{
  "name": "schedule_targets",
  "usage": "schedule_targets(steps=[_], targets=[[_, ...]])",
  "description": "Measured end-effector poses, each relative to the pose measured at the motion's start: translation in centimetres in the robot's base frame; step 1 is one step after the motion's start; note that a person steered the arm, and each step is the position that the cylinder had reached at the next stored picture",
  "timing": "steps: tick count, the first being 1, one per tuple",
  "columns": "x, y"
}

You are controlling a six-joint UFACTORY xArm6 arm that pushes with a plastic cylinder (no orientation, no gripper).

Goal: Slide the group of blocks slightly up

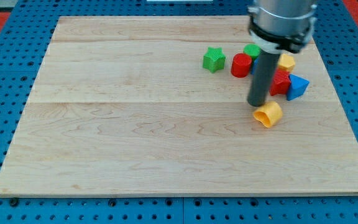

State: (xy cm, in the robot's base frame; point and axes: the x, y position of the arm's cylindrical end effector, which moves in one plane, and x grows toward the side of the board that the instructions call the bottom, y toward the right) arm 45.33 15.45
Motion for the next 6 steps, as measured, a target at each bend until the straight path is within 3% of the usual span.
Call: schedule_targets(steps=[2, 5, 6], targets=[[0.0, 10.4], [-3.7, 1.7], [-1.3, 10.1]])
